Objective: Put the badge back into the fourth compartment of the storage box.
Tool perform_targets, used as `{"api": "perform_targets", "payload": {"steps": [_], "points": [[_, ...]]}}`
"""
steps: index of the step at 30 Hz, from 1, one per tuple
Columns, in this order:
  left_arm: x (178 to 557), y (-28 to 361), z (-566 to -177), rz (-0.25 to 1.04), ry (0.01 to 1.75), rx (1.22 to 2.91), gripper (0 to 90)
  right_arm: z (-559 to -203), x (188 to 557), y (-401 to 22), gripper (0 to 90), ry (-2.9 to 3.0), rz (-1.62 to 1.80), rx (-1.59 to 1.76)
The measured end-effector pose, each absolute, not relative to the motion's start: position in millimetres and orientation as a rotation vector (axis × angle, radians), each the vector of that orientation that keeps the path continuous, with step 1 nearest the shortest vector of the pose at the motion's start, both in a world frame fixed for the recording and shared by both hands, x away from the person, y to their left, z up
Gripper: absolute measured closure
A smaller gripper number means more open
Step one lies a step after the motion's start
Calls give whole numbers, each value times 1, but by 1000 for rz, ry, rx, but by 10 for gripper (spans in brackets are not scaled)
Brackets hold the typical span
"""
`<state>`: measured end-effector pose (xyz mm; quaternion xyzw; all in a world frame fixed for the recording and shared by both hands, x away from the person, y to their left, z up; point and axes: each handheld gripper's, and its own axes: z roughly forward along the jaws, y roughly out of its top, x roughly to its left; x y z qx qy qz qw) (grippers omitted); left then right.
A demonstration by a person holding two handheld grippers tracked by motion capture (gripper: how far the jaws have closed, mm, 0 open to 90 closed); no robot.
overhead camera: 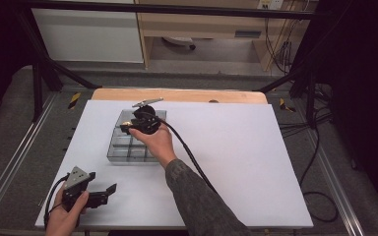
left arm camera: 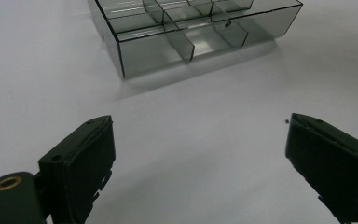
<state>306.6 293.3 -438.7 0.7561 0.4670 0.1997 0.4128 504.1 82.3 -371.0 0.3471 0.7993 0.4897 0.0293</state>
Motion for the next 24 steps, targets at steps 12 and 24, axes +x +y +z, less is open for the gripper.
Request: {"api": "perform_targets", "payload": {"steps": [12, 24], "points": [[306, 293, -439, 502, 1173, 1902, 83, -380, 502, 92, 478, 2524, 1471, 1051], [307, 293, -439, 498, 1174, 1901, 84, -383, 503, 99, 478, 2559, 1444, 1039]]}}
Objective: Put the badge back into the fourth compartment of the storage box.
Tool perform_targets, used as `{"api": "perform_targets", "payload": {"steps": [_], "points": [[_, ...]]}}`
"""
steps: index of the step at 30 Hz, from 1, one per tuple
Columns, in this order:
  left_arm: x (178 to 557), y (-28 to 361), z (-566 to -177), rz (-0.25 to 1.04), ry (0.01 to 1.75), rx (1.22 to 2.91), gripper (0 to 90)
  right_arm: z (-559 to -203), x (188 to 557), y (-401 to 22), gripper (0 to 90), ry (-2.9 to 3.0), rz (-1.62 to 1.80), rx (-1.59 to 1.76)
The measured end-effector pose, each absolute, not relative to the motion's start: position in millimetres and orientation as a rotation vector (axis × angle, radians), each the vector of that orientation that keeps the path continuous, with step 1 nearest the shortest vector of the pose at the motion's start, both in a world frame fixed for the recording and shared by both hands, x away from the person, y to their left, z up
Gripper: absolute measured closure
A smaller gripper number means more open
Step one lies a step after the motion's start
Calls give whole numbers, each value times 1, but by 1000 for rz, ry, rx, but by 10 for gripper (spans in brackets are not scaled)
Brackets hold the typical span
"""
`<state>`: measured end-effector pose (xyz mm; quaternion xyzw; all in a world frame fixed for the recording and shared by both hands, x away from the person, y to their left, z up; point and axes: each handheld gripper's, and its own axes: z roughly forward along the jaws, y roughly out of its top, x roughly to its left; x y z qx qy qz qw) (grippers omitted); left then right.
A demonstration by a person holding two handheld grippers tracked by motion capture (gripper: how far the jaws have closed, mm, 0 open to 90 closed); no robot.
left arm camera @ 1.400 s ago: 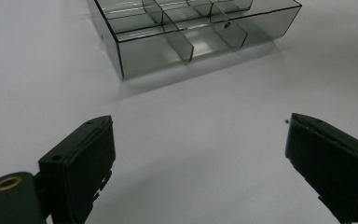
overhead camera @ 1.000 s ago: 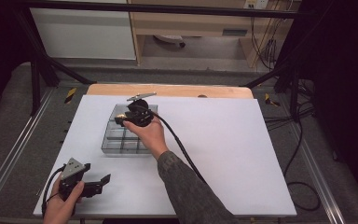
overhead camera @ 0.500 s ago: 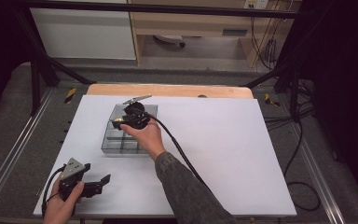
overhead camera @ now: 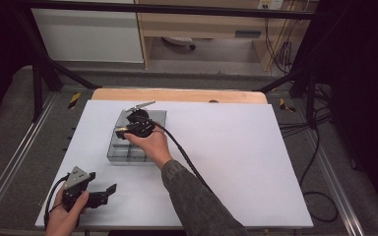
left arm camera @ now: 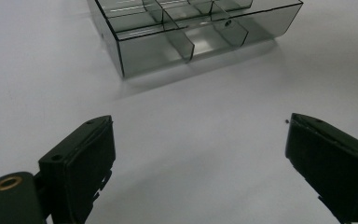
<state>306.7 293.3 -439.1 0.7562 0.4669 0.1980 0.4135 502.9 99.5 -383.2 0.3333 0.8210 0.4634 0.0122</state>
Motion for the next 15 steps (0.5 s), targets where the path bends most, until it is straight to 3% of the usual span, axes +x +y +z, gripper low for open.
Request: {"api": "perform_targets", "payload": {"steps": [15], "points": [[306, 293, -439, 495, 1175, 1903, 84, -388, 502, 106, 478, 2594, 1413, 1026]]}}
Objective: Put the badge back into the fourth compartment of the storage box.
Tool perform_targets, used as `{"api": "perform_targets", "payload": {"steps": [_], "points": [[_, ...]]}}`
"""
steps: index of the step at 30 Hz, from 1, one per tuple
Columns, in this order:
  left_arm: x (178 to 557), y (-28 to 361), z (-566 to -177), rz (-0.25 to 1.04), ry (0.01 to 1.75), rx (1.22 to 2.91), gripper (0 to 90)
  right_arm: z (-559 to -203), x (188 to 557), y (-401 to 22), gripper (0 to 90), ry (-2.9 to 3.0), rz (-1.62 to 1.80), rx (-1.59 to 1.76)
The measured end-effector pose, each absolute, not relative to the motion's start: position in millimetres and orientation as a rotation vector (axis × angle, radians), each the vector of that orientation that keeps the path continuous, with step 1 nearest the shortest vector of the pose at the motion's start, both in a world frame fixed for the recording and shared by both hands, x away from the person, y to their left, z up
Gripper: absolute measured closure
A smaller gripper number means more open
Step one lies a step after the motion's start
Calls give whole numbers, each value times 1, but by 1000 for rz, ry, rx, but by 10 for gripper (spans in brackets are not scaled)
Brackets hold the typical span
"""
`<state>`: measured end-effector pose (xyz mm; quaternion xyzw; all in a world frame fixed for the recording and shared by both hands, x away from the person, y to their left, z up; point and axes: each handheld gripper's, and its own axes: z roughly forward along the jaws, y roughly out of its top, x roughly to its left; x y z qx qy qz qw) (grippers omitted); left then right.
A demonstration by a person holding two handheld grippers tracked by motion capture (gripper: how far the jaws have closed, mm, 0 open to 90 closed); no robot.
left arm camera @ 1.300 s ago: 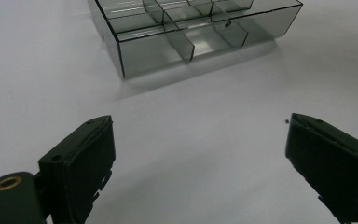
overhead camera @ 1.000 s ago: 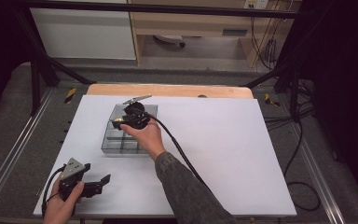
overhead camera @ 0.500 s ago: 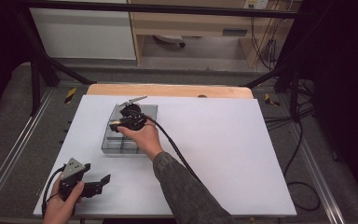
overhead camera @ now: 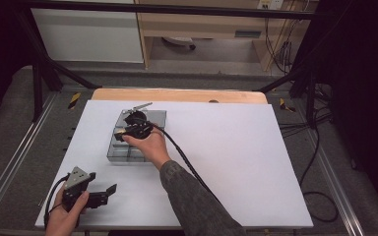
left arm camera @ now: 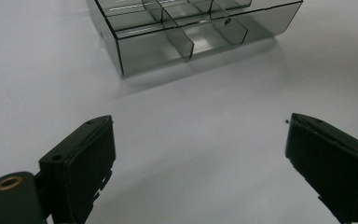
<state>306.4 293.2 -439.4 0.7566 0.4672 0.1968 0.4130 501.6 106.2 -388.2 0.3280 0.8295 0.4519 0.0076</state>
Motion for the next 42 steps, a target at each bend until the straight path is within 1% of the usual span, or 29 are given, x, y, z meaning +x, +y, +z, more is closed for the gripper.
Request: {"api": "perform_targets", "payload": {"steps": [42], "points": [[307, 293, -440, 492, 1168, 1913, 85, -401, 496, 117, 478, 2646, 1355, 1019]]}}
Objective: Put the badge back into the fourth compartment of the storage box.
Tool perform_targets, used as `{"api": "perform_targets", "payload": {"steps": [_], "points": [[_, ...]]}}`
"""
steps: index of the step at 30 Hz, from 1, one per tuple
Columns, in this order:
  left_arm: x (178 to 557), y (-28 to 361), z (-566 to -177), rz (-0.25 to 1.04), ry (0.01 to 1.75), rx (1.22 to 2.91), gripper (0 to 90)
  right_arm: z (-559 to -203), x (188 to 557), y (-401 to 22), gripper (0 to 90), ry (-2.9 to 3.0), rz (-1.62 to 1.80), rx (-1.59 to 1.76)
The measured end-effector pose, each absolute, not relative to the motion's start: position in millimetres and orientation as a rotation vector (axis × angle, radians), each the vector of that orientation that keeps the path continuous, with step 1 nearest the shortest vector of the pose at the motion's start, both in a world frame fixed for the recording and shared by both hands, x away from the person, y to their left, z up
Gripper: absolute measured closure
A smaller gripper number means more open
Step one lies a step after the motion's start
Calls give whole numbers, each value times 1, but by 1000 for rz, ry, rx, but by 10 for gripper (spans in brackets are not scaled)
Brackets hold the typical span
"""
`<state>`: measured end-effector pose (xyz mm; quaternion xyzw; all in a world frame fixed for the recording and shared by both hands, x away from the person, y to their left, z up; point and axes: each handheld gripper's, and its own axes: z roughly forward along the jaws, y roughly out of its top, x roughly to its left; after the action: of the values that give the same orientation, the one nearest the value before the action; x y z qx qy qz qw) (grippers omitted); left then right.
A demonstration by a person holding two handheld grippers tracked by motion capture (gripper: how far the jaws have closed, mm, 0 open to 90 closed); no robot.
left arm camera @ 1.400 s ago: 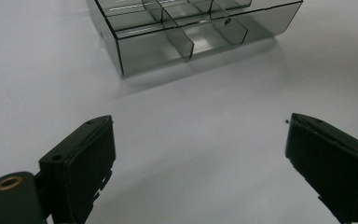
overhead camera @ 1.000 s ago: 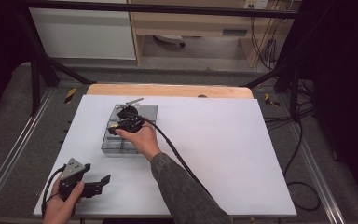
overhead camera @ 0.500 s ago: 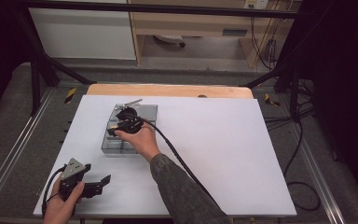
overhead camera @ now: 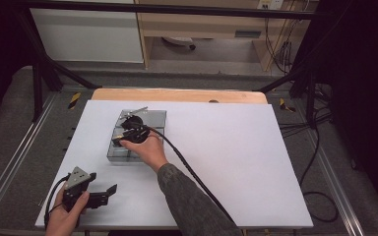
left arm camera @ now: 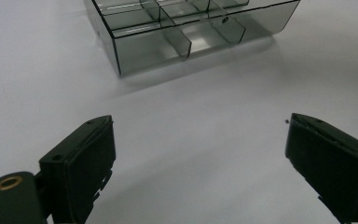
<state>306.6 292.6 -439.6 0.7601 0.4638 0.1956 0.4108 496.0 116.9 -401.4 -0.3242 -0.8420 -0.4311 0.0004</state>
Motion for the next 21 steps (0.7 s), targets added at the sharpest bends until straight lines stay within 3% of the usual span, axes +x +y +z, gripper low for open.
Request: {"api": "perform_targets", "payload": {"steps": [21], "points": [[306, 292, -440, 492, 1167, 1914, 84, -409, 489, 120, 477, -2631, -1314, -1004]]}}
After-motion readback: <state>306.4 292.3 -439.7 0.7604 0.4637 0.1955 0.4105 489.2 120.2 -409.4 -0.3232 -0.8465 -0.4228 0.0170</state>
